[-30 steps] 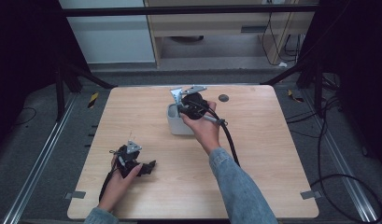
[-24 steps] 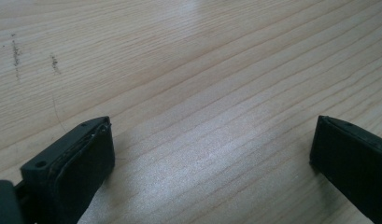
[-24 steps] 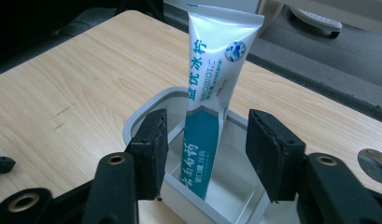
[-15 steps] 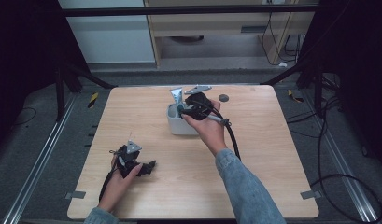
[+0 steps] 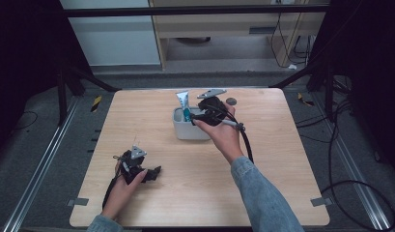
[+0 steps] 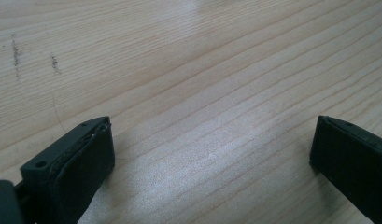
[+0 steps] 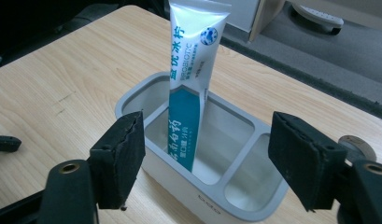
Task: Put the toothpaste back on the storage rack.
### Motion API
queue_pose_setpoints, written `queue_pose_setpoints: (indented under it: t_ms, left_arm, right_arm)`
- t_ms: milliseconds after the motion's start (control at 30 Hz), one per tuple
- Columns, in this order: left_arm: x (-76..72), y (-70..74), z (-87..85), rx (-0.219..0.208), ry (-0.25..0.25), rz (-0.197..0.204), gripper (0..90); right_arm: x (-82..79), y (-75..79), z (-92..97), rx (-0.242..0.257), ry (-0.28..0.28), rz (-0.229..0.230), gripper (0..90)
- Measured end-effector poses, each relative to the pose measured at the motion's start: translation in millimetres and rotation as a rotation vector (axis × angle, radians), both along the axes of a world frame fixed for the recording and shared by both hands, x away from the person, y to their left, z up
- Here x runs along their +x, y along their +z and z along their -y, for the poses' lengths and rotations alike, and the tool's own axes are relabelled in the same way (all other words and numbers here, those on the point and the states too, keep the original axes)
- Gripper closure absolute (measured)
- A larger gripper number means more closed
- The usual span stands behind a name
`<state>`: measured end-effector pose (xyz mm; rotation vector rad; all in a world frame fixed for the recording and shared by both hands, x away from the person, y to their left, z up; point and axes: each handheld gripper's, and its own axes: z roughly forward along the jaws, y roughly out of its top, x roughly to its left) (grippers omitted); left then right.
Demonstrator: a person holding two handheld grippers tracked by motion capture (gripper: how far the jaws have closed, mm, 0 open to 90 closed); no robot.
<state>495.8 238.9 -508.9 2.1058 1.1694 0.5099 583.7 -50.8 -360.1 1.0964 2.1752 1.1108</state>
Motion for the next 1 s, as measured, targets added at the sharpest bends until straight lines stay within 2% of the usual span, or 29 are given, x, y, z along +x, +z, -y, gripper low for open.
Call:
queue_pose_setpoints:
  t_ms: [300,433,700,833,1000]
  left_arm:
    - [0.0,0.0,0.0,0.001,0.0,0.0,0.0]
    - [0.0,0.0,0.0,0.001,0.0,0.0,0.0]
    - [0.0,0.1,-0.2,0.003,-0.002,-0.001,0.0]
    - [0.2,0.1,-0.3,0.004,-0.003,0.001,0.0]
    - [0.2,0.2,-0.4,0.006,-0.004,0.001,0.0]
  right_arm:
    - [-8.0,5.0,13.3,-0.014,0.028,0.002,19.3]
    - [-9.7,4.5,18.1,-0.039,0.036,-0.013,15.2]
    - [-15.5,2.7,34.4,-0.051,0.008,-0.006,12.3]
    - [-17.4,3.3,43.4,-0.039,-0.004,-0.009,11.1]
    - [-19.7,1.8,52.2,-0.051,-0.016,0.008,8.5]
